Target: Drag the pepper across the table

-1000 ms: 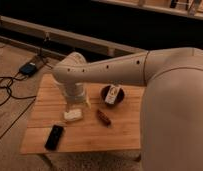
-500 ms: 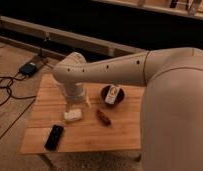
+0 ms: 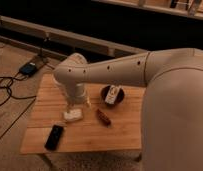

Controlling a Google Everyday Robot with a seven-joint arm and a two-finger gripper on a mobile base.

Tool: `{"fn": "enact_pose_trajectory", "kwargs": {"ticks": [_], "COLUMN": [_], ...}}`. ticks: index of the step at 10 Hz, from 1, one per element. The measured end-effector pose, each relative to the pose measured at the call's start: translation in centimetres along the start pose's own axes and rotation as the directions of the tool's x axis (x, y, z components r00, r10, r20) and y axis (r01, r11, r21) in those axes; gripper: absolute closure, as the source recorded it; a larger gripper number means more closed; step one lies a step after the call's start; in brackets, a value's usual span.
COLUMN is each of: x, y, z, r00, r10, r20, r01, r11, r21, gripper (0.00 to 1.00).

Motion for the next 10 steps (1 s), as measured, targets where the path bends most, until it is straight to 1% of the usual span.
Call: {"fn": "enact_pose_trajectory", "kwargs": {"ticks": [2, 3, 4, 6, 8, 10], "x": [0.4, 0.7, 0.8, 1.1, 0.7, 0.3], "y": [-1.6, -2.8, -3.6, -6.0, -8.0, -9.4], "z": [1.1, 2.0, 2.7, 4.5, 6.4, 7.9], "r00": [0.999, 0.998, 0.998, 0.998, 0.998, 0.998], "r10": [-0.039, -0.059, -0.067, -0.065, -0.052, -0.044], "r20": [-0.002, -0.006, -0.008, -0.022, -0.029, -0.038], "r01": [0.039, 0.059, 0.067, 0.066, 0.053, 0.045], "r11": [0.999, 0.998, 0.997, 0.997, 0.998, 0.999], "r21": [0.011, 0.021, 0.026, 0.037, 0.029, 0.019], "gripper": [0.35, 0.35, 0.35, 0.35, 0.35, 0.35]}}
